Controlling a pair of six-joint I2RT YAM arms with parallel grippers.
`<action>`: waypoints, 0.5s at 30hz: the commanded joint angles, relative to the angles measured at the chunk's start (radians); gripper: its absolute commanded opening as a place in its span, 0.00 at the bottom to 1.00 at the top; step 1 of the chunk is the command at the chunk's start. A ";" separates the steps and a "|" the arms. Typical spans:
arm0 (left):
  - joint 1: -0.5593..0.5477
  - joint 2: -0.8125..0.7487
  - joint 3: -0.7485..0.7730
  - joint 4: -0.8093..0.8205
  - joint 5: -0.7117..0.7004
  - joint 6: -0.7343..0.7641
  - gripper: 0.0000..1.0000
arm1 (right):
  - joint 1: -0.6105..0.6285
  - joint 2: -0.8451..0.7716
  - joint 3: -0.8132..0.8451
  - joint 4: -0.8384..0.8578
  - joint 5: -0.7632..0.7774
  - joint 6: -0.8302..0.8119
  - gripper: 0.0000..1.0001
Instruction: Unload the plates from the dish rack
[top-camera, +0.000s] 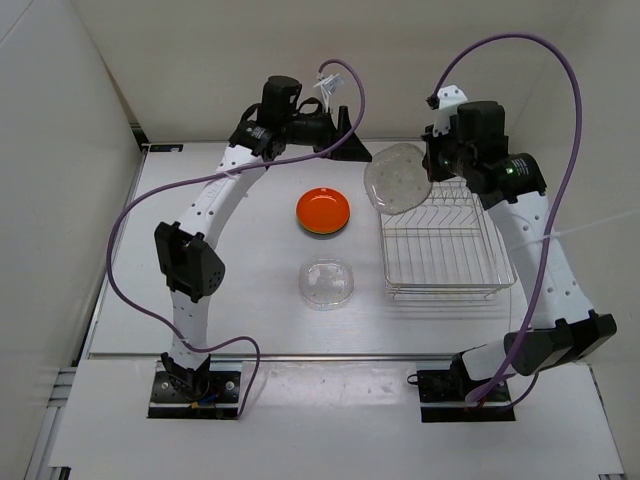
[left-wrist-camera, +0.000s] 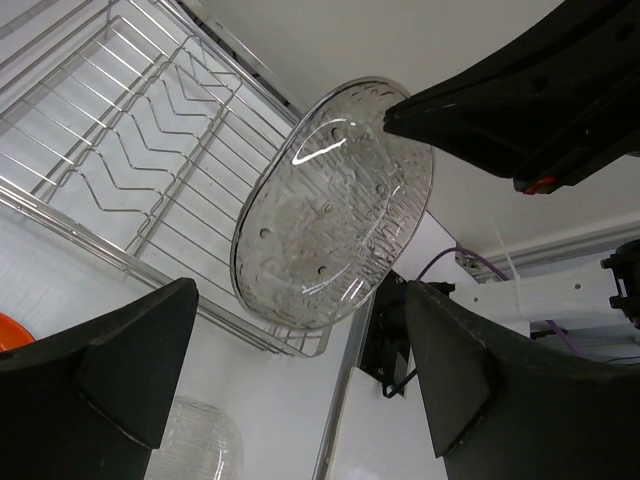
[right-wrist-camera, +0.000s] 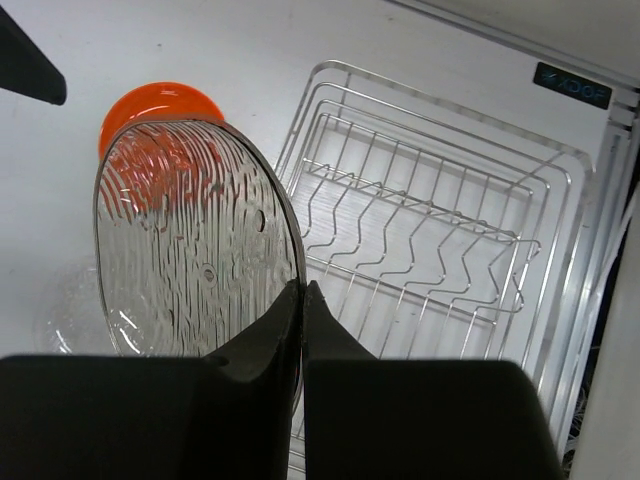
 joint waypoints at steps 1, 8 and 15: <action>-0.012 -0.014 0.027 0.013 0.017 -0.006 0.94 | -0.005 -0.003 0.036 0.014 -0.067 0.028 0.00; -0.021 -0.004 0.036 -0.015 -0.035 0.024 0.85 | -0.005 -0.014 0.047 0.014 -0.077 0.037 0.00; -0.042 0.026 0.055 -0.044 -0.104 0.072 0.77 | -0.005 -0.034 0.056 0.005 -0.077 0.037 0.00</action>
